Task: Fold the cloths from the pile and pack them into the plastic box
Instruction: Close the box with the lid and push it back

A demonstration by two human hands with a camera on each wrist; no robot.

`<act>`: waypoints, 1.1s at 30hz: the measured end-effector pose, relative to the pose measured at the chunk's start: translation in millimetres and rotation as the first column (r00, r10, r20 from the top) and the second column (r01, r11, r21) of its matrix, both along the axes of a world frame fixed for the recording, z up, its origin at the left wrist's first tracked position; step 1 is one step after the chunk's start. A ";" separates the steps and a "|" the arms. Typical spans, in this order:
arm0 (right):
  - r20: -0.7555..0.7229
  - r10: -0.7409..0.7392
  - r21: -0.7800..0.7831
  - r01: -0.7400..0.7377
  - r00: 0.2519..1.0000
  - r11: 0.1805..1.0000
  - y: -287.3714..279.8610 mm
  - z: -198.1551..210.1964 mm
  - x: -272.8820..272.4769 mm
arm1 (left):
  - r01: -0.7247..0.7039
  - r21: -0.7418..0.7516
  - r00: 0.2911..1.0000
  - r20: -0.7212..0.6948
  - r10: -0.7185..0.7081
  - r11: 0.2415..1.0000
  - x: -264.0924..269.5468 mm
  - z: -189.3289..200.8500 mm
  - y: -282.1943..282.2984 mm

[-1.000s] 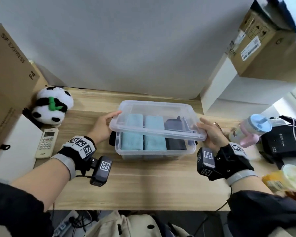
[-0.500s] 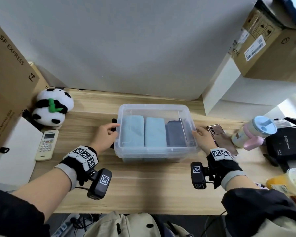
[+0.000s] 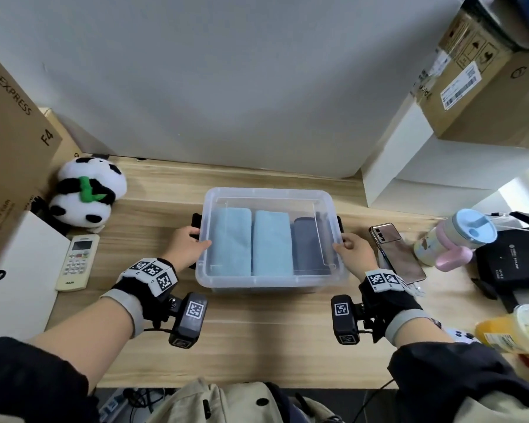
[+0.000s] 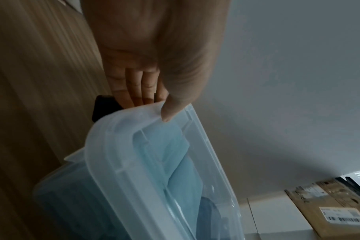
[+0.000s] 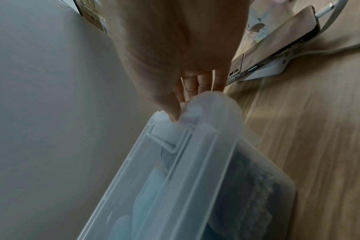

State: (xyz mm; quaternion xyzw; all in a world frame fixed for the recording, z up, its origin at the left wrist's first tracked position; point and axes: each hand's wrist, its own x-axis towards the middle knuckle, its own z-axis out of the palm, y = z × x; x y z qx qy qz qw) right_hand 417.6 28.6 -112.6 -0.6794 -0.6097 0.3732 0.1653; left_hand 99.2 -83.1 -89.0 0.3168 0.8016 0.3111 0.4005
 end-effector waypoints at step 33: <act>-0.115 -0.143 -0.209 0.117 0.983 0.971 98.2 -2.7 -97.3 | -0.202 0.137 0.979 0.018 0.202 0.970 -96.3 -21.1 77.7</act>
